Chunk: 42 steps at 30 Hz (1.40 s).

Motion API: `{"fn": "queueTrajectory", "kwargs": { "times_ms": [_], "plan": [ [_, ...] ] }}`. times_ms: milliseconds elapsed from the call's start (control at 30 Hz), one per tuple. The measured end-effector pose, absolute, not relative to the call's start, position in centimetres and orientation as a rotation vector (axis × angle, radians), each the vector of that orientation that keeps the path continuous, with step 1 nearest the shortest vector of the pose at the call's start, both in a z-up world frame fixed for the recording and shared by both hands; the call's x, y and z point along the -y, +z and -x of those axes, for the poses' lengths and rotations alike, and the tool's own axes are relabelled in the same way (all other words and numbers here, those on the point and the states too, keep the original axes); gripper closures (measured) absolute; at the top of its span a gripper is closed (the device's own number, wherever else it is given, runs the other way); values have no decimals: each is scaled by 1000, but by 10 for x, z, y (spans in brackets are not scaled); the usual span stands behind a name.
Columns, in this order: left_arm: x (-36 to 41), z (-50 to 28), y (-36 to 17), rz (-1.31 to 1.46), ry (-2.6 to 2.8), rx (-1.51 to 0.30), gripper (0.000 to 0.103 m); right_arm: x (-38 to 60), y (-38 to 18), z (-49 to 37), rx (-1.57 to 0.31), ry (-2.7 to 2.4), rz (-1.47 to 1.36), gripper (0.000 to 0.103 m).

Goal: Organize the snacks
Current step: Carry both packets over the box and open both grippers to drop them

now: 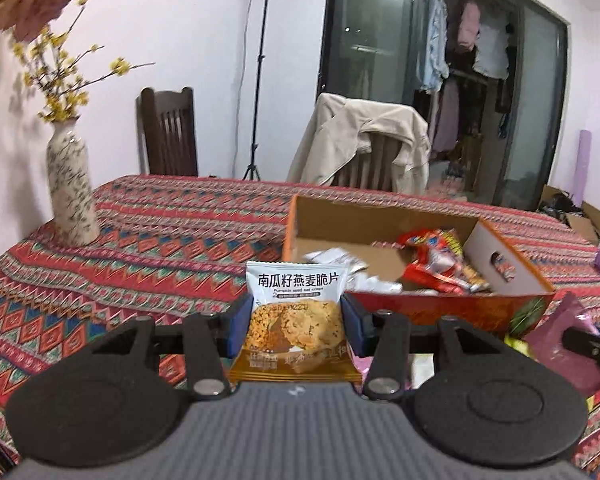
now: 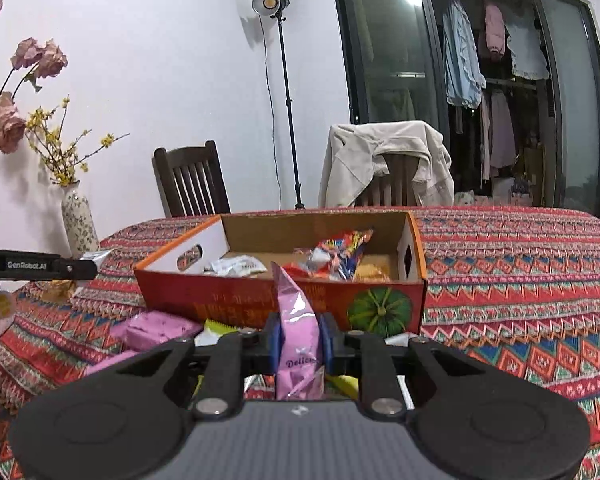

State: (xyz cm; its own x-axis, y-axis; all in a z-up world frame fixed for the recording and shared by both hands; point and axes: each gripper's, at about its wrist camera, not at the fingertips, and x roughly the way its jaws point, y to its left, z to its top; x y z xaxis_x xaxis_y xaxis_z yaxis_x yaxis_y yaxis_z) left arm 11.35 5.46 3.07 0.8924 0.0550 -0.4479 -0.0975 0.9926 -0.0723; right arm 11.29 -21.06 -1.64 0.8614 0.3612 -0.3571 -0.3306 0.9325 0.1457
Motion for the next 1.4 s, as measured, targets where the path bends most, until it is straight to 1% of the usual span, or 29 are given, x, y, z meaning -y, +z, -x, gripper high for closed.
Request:
{"fn": "queueTrajectory", "kwargs": {
  "times_ms": [433, 767, 933, 1100, 1400],
  "plan": [
    [-26, -151, 65, 119, 30, -408, 54, 207, 28, -146, -311, 342, -110, 84],
    [-3, -203, 74, 138, 40, -418, 54, 201, 52, -203, -304, 313, -140, 84],
    [-3, -235, 65, 168, 78, -435, 54, 192, 45, -238, -324, 301, -147, 84],
    [-9, -260, 43, 163, 121, -449, 54, 192, 25, -269, -337, 293, -158, 84],
    [-14, -276, 15, 144, 138, -497, 54, 193, -6, -292, -401, 328, -179, 84]
  ]
}}
